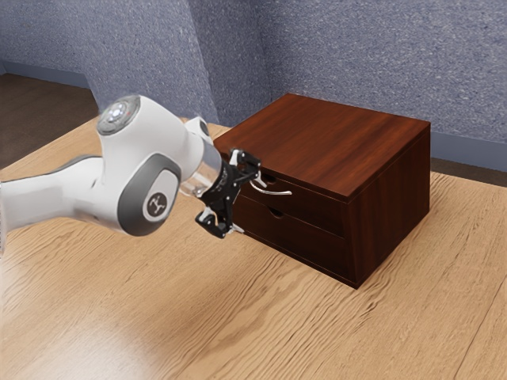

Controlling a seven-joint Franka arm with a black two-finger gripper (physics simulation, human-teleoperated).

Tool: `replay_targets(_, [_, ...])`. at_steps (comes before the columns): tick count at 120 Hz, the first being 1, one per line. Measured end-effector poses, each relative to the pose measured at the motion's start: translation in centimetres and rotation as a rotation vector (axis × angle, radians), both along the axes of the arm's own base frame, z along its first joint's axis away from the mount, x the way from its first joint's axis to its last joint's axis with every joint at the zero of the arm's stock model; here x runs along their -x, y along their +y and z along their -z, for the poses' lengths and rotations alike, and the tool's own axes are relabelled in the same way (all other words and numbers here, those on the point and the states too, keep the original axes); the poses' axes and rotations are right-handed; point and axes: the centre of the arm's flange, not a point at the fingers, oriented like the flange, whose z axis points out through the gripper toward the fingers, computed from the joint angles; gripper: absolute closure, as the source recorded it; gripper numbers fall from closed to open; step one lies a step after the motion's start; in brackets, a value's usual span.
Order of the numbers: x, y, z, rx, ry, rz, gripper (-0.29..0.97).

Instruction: Pull the drawer handle with one arm to open the drawer

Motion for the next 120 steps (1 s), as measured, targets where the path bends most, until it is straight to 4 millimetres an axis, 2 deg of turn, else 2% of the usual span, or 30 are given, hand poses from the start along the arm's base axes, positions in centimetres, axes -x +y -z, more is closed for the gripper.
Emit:
replay_targets(38, [-0.2, 0.1, 0.4, -0.001, 0.004, -0.002, 0.05])
replay_targets(67, [0.0, -0.1, -0.1, 0.001, -0.002, 0.0, 0.38])
replay_targets(86, [1.2, 0.4, -1.3, 0.01, -0.019, -0.004, 0.61])
replay_targets(101, [2.2, 0.8, -1.1, 0.017, -0.013, -0.009, 0.7])
replay_targets(120, [3.8, 1.1, -1.2, 0.03, -0.012, -0.013, 0.75])
